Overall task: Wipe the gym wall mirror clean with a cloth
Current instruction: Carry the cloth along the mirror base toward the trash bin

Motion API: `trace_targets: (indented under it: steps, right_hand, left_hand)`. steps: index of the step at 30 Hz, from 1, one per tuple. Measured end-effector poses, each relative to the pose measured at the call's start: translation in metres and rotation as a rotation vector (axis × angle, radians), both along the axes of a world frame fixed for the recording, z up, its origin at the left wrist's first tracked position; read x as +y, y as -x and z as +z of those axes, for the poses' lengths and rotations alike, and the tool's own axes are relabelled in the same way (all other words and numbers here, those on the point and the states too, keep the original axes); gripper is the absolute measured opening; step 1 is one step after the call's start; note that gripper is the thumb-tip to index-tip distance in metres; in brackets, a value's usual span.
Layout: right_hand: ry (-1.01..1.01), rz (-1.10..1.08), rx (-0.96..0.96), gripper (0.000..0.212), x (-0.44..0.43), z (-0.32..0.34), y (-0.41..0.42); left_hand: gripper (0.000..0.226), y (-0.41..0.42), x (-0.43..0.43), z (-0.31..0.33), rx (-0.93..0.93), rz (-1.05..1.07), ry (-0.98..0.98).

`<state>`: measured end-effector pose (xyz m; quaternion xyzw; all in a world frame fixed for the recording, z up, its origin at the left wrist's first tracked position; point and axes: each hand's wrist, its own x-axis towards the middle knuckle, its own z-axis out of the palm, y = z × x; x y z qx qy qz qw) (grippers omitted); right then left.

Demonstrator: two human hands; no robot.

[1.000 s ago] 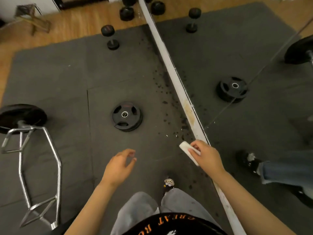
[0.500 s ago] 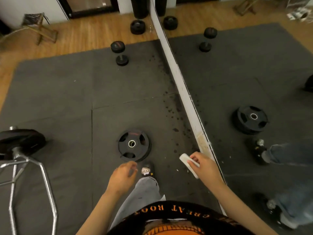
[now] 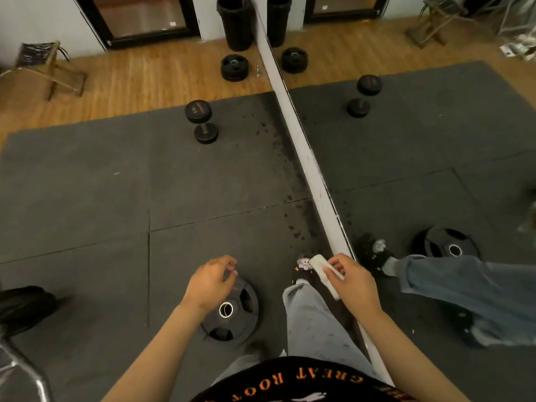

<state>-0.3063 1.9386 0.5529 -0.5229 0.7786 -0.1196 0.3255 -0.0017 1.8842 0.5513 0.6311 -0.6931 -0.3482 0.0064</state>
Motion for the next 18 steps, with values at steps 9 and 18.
trace_targets:
  steps: [9, 18]
  right_hand:
    - [0.037, 0.182, 0.023, 0.010, -0.246, -0.002, 0.072]
    - [0.189, 0.232, 0.002, 0.014, -0.439, 0.034, 0.093]
  left_hand:
    - [0.057, 0.067, -0.172, 0.008, -0.015, 0.144, -0.058]
    - [0.022, 0.095, -0.352, 0.029, 0.047, 0.343, 0.140]
